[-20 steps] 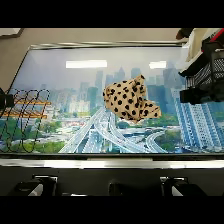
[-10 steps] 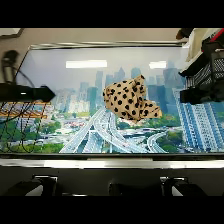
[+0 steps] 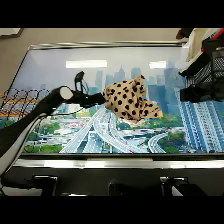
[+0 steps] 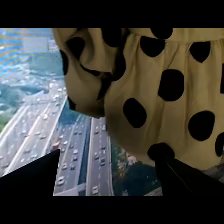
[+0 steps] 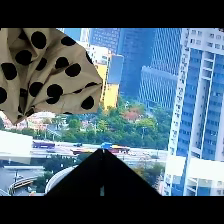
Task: Fold the clothes and pants, and hang the long-sleeved shirts on hangers.
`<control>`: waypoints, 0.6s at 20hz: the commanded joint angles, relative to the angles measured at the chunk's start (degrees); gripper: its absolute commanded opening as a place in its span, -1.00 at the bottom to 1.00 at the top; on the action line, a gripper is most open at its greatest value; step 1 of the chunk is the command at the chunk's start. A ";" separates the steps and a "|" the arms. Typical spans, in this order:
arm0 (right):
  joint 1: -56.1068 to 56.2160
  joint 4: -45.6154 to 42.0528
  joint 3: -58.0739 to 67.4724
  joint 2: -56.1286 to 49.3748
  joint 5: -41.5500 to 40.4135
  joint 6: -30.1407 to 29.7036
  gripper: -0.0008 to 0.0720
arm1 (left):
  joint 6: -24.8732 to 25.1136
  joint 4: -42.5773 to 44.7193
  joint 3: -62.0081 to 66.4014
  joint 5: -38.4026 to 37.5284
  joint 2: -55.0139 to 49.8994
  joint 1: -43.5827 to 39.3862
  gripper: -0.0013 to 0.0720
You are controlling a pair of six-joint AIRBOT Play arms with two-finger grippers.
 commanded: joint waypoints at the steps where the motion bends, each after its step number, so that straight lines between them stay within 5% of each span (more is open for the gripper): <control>1: 0.04 0.00 -0.02 0.00 -0.35 0.02 -0.92 | -0.39 -7.56 4.33 4.37 -8.63 -2.54 1.00; 7: 0.04 0.00 -0.02 0.00 -0.35 0.02 -0.92 | -0.44 -10.43 10.43 4.20 -14.56 -3.58 0.99; 8: 0.04 0.00 -0.02 0.00 -0.35 0.02 -0.92 | -0.48 -11.76 10.56 4.13 -15.04 -3.58 0.78; 10: 0.04 0.00 -0.02 0.00 -0.37 0.02 -0.92 | -0.50 -12.46 10.60 3.28 -15.17 -3.43 -0.95; 12: 0.04 0.00 -0.02 0.00 -0.42 0.02 -0.92 | -0.66 -12.57 10.60 1.01 -14.56 -2.73 -0.93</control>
